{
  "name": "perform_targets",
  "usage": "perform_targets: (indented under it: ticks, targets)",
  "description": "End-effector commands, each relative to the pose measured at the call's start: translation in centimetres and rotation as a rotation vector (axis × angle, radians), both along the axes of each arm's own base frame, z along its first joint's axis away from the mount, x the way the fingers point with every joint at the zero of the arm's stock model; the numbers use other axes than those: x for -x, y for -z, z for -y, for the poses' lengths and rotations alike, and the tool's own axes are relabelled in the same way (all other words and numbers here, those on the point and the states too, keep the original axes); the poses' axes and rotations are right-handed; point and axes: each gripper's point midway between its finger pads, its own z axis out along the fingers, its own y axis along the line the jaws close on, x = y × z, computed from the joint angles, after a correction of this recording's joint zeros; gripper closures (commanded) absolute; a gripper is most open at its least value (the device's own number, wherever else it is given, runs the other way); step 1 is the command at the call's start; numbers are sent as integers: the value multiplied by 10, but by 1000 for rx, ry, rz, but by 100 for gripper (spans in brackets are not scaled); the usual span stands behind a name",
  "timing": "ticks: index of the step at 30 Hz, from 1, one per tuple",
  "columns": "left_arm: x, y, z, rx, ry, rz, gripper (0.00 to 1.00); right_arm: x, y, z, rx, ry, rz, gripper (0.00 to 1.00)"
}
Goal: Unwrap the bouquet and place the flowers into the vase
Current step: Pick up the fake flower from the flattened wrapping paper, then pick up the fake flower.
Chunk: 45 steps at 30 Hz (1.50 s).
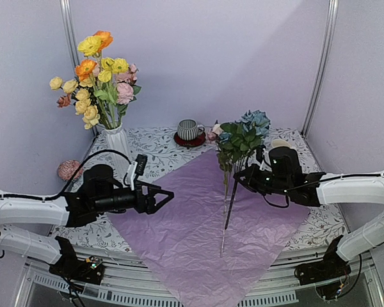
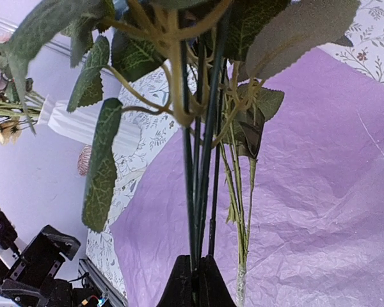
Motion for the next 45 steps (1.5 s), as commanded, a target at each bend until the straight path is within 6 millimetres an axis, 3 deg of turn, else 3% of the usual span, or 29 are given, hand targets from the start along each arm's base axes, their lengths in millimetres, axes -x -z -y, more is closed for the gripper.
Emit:
perform_targets:
  ticks: [1,10,15,19,33,36,39,41,45]
  targets:
    - [-9,-3,30,25,-27,6,8,10,-37,-4,-57,-96,156,97]
    - [-15,8,107,55,44,-9,21,32,-52,-9,-137,-196,194,96]
    - [-18,13,141,106,103,-3,37,37,-55,-7,-146,-208,209,96]
    - [-24,21,160,92,118,-10,40,39,-55,-3,-142,-206,219,96]
    - [-42,43,187,55,110,-62,58,43,-60,-3,-152,-223,230,96]
    - [-42,43,191,64,116,-73,65,44,-60,-3,-152,-224,231,96]
    - [-42,58,193,45,124,-93,84,43,-60,0,-148,-213,232,96]
    - [-42,55,191,48,122,-88,96,42,-59,3,-138,-194,230,96]
    - [-34,24,176,129,126,-66,99,35,-55,15,-91,-122,226,94]
